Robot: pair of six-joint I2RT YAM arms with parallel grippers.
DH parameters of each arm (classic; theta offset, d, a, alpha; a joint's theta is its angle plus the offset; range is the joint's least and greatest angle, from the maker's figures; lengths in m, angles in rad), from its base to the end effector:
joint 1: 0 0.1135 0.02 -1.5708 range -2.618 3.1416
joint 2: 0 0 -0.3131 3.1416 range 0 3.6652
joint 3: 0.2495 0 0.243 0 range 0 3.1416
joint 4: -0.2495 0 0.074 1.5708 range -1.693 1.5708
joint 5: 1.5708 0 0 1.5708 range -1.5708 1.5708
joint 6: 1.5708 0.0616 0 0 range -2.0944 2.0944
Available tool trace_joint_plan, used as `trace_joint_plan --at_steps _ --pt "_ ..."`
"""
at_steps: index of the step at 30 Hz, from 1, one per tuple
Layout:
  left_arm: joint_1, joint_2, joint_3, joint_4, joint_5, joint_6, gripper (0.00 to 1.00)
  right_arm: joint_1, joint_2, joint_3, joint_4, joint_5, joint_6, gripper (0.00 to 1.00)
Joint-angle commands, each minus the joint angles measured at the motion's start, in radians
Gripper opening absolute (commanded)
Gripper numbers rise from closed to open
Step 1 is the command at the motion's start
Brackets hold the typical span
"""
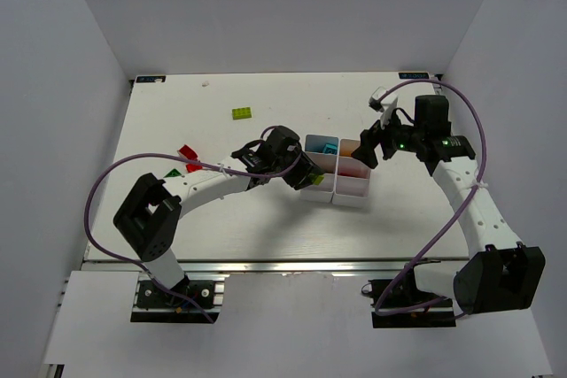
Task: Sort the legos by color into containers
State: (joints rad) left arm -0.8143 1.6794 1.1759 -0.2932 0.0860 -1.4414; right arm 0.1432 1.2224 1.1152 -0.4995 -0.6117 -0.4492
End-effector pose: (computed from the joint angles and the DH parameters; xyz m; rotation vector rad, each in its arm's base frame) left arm 0.2596 -0.2827 0.2669 -0.7862 2.5779 -1.0421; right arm 0.2482 0.0715 0.3713 -0.9284 1.8742 0.4794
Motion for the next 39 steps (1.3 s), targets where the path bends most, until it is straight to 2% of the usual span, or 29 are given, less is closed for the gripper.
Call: trace_joint_plan --at_steps 1,29,33,39 --pt "-0.008 -0.007 0.022 -0.014 -0.019 -0.001 0.38 -0.007 -0.029 -0.002 0.004 -0.020 -0.008 0.89" --pt "-0.006 0.048 0.085 -0.069 -0.052 0.033 0.45 -0.007 -0.035 -0.015 0.009 -0.022 -0.003 0.89" --pt "-0.008 0.059 0.099 -0.077 -0.052 0.036 0.51 -0.007 -0.034 -0.015 0.007 -0.025 -0.003 0.90" --pt "-0.008 0.069 0.110 -0.081 -0.054 0.036 0.51 -0.005 -0.034 -0.017 0.007 -0.030 0.000 0.89"
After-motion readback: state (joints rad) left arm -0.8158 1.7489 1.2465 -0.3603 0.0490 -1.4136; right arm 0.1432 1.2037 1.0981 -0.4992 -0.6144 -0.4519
